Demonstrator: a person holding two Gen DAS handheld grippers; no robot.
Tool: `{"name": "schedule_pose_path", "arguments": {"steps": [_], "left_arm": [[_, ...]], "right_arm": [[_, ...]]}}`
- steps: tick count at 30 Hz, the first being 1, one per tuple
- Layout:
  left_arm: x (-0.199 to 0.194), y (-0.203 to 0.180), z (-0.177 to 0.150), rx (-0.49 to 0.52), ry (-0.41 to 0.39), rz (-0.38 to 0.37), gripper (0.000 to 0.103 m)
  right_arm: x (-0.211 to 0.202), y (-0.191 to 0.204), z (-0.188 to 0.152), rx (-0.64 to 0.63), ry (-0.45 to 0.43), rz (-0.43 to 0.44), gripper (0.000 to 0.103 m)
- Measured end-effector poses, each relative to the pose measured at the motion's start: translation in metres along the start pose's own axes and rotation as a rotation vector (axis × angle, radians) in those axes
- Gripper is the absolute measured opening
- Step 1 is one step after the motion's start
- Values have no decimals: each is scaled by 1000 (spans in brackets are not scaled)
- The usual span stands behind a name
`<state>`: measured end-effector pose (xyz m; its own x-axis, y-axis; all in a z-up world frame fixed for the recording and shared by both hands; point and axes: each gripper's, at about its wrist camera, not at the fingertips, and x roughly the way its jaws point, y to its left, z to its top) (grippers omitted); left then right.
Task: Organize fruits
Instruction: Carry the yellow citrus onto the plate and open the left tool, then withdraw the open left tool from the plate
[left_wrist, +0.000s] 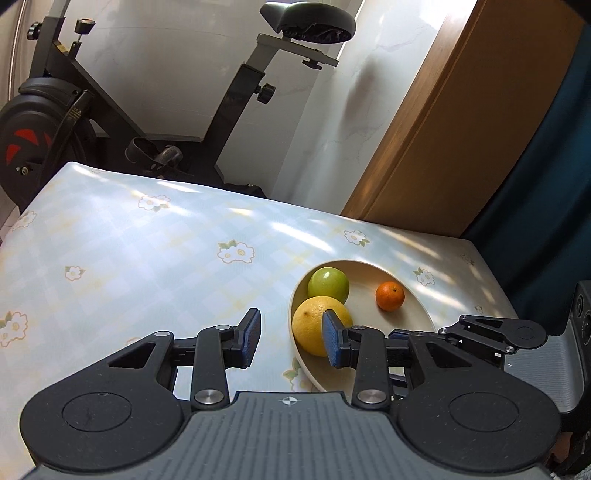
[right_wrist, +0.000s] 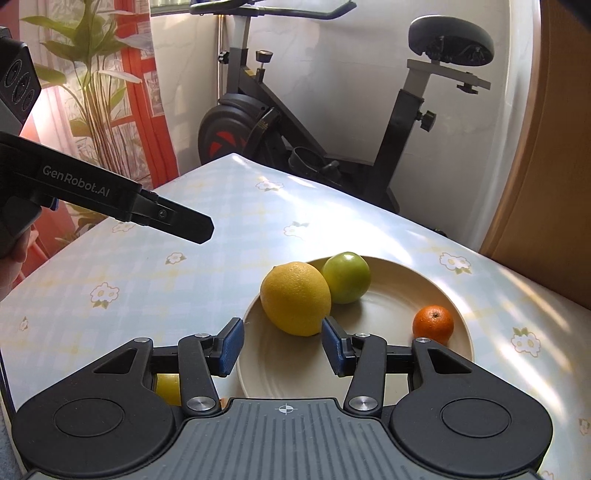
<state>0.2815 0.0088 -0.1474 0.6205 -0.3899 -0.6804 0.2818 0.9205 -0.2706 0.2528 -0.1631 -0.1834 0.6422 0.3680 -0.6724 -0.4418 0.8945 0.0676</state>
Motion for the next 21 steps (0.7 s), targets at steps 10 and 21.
{"name": "schedule_pose_path", "arguments": {"steps": [10, 21], "left_arm": [[-38, -11, -24, 45, -15, 87, 39], [-51, -25, -59, -10, 15, 40, 41]], "right_arm": [[-39, -1, -33, 131, -58, -33, 40], [-67, 4, -75, 150, 4, -63, 40]]}}
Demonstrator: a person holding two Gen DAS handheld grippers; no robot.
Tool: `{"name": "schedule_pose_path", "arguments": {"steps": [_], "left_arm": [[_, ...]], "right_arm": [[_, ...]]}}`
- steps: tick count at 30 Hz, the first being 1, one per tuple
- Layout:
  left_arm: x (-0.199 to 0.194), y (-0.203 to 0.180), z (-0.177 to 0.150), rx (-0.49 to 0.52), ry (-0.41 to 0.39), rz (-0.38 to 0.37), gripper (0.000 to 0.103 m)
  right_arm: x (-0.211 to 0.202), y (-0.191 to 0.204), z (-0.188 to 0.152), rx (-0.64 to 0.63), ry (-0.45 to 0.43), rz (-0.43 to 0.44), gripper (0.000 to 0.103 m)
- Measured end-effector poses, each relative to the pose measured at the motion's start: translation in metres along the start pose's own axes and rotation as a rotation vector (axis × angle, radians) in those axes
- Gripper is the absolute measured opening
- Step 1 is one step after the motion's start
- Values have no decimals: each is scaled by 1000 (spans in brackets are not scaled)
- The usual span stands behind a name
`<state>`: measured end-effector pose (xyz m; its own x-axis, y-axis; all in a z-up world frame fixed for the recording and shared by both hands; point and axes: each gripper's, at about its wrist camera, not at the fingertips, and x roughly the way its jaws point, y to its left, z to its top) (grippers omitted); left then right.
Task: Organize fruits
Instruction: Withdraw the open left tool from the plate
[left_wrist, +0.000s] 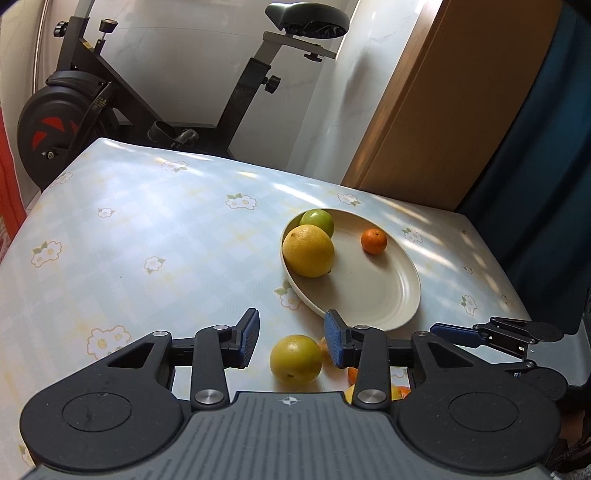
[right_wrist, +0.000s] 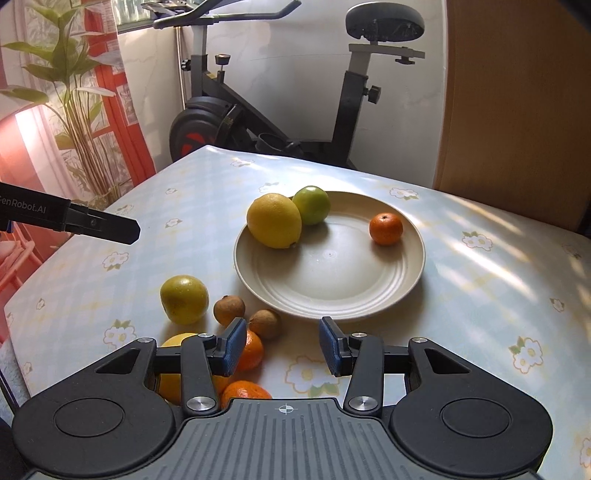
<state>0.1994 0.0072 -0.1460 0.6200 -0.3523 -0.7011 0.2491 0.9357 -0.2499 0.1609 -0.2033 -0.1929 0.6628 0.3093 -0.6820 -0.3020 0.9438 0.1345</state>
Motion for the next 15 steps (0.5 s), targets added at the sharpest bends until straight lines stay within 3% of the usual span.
{"name": "schedule_pose_path", "arguments": {"steps": [6, 15], "left_arm": [[0, -3, -12, 32, 12, 39, 41], [-7, 2, -12, 24, -3, 72, 41]], "right_arm": [[-6, -3, -10, 26, 3, -2, 41], [-2, 15, -5, -33, 4, 32, 41]]}}
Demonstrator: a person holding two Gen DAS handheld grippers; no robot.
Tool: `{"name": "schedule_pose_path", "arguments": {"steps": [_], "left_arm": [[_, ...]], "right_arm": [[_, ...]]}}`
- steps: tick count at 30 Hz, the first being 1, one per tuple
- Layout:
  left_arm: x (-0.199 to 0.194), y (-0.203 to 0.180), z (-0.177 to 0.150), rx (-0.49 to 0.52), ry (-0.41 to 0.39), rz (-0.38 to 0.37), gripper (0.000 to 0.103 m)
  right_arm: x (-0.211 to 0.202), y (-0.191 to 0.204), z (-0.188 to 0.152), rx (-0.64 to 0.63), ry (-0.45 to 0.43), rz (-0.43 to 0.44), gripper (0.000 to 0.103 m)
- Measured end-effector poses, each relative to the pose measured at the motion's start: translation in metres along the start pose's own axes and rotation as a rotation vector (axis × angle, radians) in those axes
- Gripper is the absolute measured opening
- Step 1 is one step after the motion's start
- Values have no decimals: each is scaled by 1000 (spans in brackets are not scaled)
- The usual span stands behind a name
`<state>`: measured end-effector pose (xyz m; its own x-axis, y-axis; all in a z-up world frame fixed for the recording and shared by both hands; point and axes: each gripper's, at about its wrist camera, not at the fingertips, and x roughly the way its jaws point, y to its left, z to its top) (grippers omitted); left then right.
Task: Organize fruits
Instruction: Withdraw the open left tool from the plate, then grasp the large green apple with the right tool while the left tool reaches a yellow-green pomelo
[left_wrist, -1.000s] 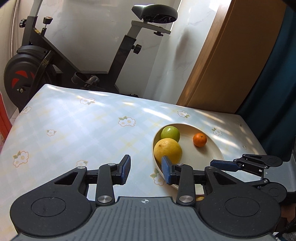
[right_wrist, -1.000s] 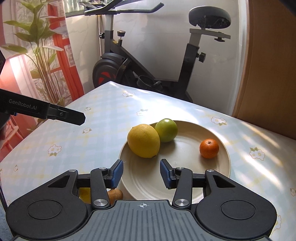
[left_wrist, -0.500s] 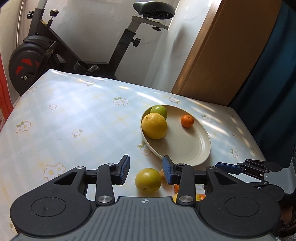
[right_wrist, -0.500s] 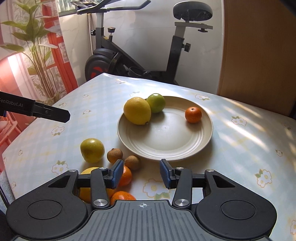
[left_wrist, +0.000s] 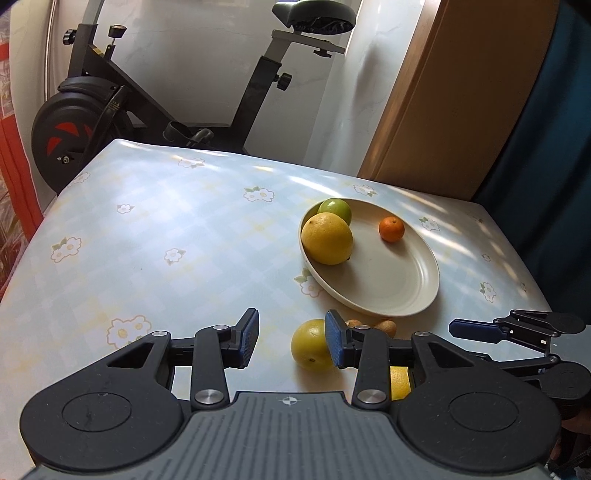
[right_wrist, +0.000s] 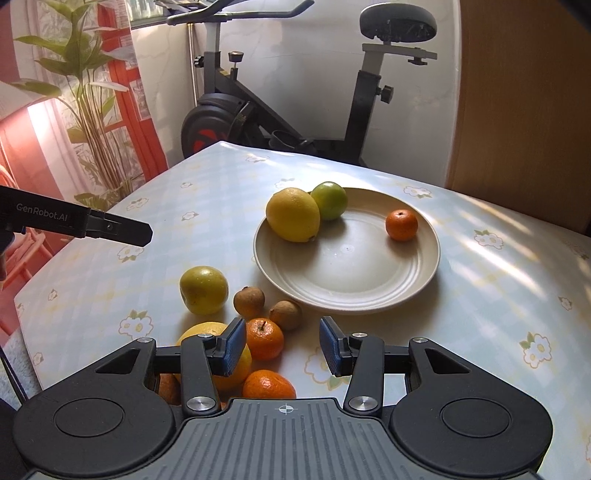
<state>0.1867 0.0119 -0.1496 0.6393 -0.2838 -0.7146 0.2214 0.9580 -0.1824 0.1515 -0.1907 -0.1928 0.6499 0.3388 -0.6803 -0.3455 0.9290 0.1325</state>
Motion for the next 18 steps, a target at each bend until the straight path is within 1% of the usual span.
{"name": "schedule_pose_path", "arguments": {"steps": [8, 14, 18], "left_arm": [[-1, 3, -1, -13, 2, 9, 41], [-2, 2, -2, -15, -2, 11, 41], [-2, 3, -3, -19, 2, 9, 41]], "right_arm": [[2, 9, 2, -31, 9, 18, 41], [1, 10, 1, -37, 3, 15, 41], [0, 8, -1, -60, 11, -8, 41]]}}
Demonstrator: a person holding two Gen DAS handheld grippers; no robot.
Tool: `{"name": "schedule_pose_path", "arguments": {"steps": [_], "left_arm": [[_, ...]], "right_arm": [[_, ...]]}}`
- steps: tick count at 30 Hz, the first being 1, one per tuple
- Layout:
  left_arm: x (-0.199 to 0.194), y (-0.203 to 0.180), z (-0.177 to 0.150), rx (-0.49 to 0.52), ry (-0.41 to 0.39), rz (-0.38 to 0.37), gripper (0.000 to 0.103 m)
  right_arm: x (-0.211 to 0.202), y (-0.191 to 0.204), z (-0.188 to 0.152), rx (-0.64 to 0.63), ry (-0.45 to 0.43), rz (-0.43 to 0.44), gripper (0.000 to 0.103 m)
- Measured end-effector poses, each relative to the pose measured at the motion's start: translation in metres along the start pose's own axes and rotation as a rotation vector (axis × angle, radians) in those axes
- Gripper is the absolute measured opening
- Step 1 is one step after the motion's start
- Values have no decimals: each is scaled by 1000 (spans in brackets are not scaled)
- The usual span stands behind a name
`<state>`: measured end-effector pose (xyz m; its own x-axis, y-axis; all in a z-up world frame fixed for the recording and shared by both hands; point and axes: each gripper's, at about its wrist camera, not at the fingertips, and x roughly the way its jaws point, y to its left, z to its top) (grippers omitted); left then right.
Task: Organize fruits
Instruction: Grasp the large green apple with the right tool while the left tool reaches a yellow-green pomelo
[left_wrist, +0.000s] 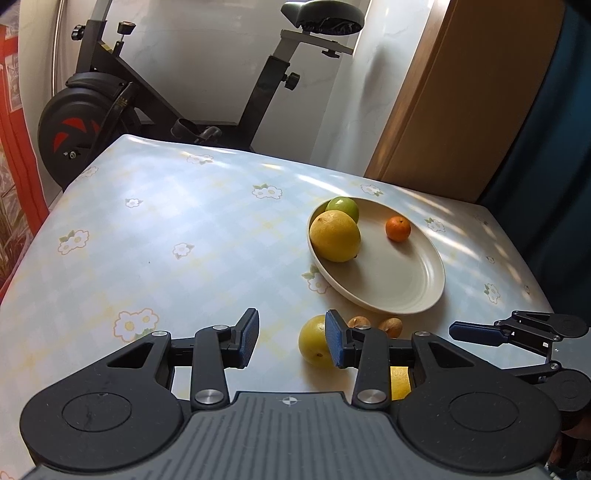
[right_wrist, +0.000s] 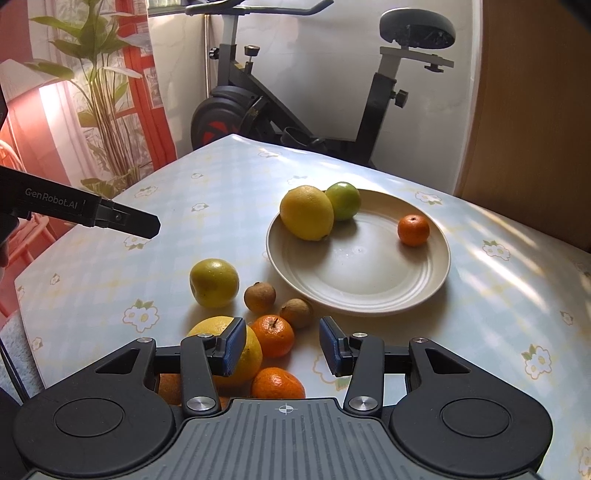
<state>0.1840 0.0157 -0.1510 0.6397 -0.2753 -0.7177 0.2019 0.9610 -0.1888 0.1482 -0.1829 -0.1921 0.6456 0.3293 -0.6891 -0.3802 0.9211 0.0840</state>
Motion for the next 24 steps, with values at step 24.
{"name": "schedule_pose_path", "arguments": {"steps": [24], "left_arm": [[0, -5, -6, 6, 6, -16, 41]], "right_arm": [[-50, -32, -52, 52, 59, -56, 41]]}}
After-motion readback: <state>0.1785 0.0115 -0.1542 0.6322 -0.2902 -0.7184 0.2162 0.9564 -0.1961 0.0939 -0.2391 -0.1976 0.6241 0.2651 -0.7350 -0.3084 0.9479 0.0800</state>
